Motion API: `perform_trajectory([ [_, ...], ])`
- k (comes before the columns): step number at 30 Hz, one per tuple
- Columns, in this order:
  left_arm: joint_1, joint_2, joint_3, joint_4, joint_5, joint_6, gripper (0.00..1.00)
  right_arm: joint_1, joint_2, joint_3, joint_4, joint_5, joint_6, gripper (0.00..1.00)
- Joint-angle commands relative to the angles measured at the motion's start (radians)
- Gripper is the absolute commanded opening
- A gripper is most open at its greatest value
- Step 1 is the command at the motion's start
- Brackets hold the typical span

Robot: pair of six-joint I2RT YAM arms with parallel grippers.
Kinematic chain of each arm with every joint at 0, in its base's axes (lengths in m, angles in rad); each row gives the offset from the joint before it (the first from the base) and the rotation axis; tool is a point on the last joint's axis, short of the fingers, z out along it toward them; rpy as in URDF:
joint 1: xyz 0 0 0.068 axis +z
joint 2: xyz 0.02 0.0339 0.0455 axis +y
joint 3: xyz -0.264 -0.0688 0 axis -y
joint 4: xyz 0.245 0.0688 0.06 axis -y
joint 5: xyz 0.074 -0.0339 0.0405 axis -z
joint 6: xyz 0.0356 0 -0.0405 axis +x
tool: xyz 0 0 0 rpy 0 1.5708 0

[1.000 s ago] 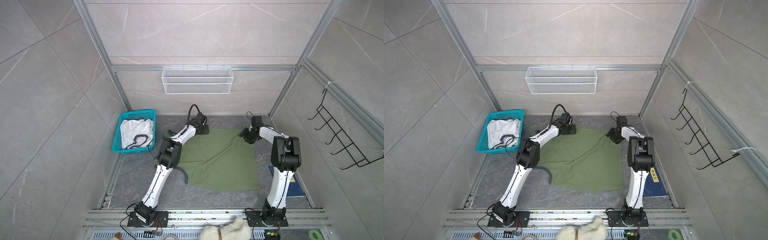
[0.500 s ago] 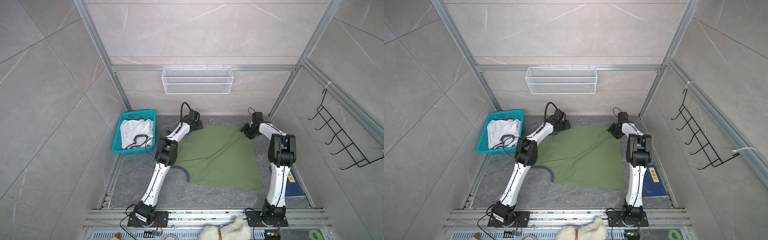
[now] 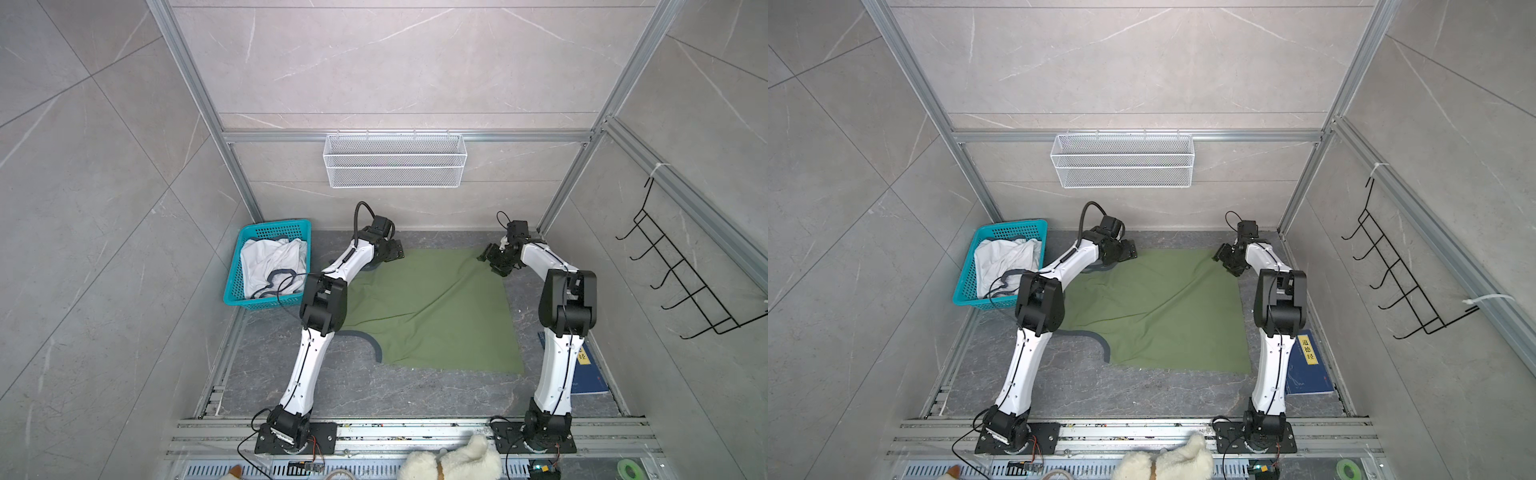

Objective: Fold and stack tank tops
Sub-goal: Smooth out the tank top at the center of the table.

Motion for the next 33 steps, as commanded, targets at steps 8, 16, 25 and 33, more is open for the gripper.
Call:
perform_trajectory([
  [8,-0.024,-0.662,-0.791,0.079,-0.142,-0.009,0.91,0.041,-0.551,-0.61,0.109,0.01,0.038,0.68],
  [16,0.122,-0.822,-1.099,0.177,-0.106,0.01,0.91,0.06,-0.807,-0.897,0.042,-0.006,0.007,0.68],
  [25,0.201,-0.736,-1.139,0.235,-0.085,-0.015,0.91,0.066,-0.835,-1.067,0.079,-0.064,0.054,0.77],
  [33,0.207,-0.749,-1.237,0.233,-0.107,-0.093,0.92,0.056,-0.83,-1.103,0.017,0.074,0.128,0.8],
])
